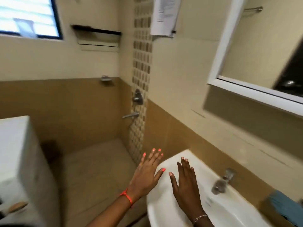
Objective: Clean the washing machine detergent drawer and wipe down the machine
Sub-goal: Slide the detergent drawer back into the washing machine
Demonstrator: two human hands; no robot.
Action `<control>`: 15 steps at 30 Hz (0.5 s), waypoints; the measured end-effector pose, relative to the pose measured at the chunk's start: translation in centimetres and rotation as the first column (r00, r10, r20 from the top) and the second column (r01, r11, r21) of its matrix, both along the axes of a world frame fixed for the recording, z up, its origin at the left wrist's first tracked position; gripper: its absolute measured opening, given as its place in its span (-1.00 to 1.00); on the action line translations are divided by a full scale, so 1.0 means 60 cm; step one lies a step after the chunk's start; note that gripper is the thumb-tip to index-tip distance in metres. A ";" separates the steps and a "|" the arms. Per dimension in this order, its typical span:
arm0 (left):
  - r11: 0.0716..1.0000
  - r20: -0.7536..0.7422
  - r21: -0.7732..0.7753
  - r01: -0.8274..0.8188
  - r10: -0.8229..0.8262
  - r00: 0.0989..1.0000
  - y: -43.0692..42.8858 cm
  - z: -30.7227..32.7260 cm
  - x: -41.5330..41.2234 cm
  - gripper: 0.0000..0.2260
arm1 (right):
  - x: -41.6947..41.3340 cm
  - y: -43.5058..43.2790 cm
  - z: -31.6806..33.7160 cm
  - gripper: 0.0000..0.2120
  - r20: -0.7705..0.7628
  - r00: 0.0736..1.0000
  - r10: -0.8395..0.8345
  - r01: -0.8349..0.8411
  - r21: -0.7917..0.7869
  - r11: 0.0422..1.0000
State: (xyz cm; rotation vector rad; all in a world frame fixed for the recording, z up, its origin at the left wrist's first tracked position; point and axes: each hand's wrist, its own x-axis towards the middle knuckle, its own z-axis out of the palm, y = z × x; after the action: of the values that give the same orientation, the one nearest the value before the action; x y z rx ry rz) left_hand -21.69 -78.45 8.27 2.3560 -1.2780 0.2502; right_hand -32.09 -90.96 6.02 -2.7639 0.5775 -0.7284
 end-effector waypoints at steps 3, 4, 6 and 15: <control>0.990 0.020 0.016 -0.137 0.137 0.990 0.129 -0.002 0.061 -0.37 | 0.081 0.107 0.003 -0.35 -0.039 0.991 0.127 -0.127 -0.010 0.992; 0.982 0.024 0.030 -0.187 0.186 0.982 0.178 -0.003 0.080 -0.39 | 0.108 0.149 0.003 -0.34 -0.044 0.986 0.161 -0.162 -0.020 0.987; 0.959 -0.008 0.098 -0.265 0.267 0.964 0.266 -0.004 0.110 -0.43 | 0.153 0.221 0.000 -0.34 -0.053 0.972 0.229 -0.230 -0.015 0.973; 0.775 -0.002 0.162 -0.611 0.620 0.785 0.636 -0.039 0.173 -0.46 | 0.307 0.551 -0.014 -0.33 -0.066 0.829 0.556 -0.554 0.045 0.831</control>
State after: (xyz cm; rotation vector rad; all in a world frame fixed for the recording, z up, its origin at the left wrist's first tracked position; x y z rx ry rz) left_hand -11.31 -40.29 5.95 2.8335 -0.4589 0.2882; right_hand -13.68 -57.88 5.19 -2.7238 -0.2200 -0.4690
